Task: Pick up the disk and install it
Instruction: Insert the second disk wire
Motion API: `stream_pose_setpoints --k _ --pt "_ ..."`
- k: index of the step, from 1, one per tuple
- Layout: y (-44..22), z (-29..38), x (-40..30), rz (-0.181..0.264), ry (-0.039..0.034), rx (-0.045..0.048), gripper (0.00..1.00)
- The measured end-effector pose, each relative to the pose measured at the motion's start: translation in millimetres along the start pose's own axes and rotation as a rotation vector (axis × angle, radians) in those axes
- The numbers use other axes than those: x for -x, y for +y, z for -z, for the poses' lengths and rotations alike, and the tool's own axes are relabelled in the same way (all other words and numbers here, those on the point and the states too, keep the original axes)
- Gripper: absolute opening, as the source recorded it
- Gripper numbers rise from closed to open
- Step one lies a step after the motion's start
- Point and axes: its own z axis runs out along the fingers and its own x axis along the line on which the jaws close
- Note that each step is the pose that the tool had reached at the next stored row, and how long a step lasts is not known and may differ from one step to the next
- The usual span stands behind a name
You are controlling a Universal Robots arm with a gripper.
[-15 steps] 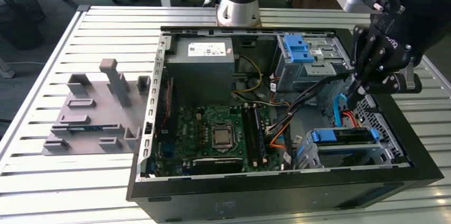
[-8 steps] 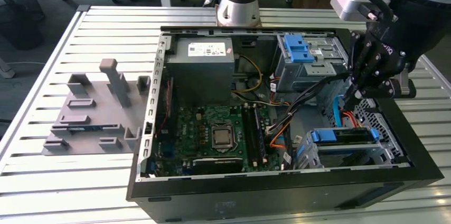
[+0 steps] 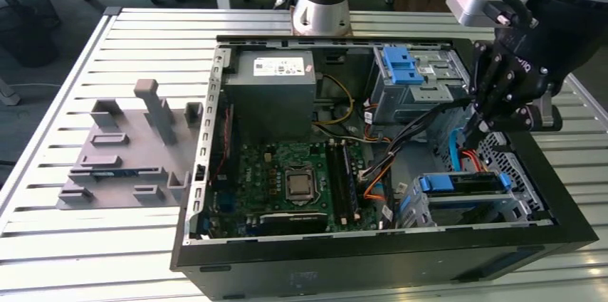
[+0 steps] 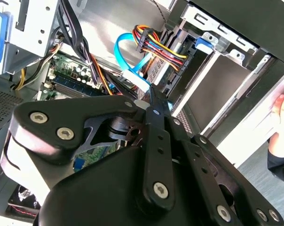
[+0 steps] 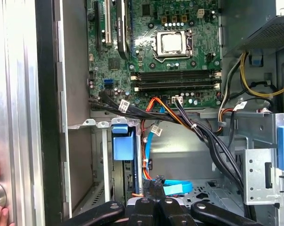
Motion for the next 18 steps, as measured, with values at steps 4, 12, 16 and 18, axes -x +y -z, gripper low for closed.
stream_pose_setpoints --k 4,12,16,18 --pt "0.2 2.8 -0.2 0.0 -0.0003 0.0 0.11" --pt "0.6 3.1 -0.2 0.0 0.0 0.0 0.11" --pt "0.6 3.1 -0.2 0.0 0.001 -0.0001 0.11" --pt "0.6 3.0 -0.2 0.0 0.0012 -0.0001 0.17"
